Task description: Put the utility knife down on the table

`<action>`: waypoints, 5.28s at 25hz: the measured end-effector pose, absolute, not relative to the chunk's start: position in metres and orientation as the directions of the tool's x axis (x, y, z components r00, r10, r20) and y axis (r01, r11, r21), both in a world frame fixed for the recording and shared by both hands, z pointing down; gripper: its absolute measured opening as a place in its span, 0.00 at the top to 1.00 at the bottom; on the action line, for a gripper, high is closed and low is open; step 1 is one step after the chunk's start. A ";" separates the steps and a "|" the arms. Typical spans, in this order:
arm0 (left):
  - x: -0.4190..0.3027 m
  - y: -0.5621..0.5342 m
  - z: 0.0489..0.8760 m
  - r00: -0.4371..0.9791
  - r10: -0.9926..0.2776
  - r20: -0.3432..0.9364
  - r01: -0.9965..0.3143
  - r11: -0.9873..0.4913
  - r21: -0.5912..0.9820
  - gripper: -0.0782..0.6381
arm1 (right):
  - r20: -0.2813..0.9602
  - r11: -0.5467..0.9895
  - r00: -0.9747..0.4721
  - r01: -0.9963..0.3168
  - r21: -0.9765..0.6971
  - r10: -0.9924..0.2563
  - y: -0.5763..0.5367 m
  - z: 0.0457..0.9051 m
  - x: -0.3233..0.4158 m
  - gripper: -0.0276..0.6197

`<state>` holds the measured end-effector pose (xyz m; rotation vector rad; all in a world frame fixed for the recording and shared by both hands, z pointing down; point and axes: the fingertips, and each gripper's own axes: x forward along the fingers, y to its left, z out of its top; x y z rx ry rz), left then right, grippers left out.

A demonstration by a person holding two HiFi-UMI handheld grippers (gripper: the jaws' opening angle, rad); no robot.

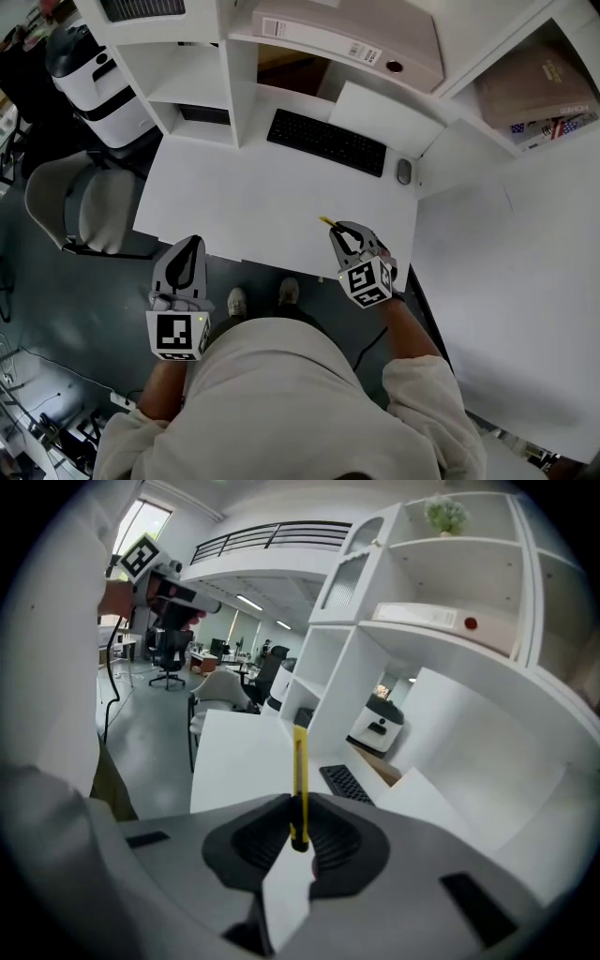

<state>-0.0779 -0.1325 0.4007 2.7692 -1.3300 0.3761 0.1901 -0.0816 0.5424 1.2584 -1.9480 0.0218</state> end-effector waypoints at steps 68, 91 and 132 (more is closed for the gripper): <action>-0.156 -0.149 0.461 0.307 -0.857 0.414 -0.932 -0.358 -0.049 0.88 | 0.981 0.866 -0.194 -0.490 -0.102 0.005 -0.124 0.807 0.164 0.86; -0.163 -0.144 0.461 0.295 -0.859 0.419 -0.938 -0.344 -0.042 0.88 | 0.978 0.856 -0.207 -0.508 -0.098 -0.010 -0.126 0.806 0.165 0.80; -0.118 -0.164 0.446 0.470 -0.813 0.344 -0.865 -0.502 -0.006 0.88 | 0.840 0.680 -0.313 -0.728 0.087 -0.443 -0.132 0.659 0.174 0.77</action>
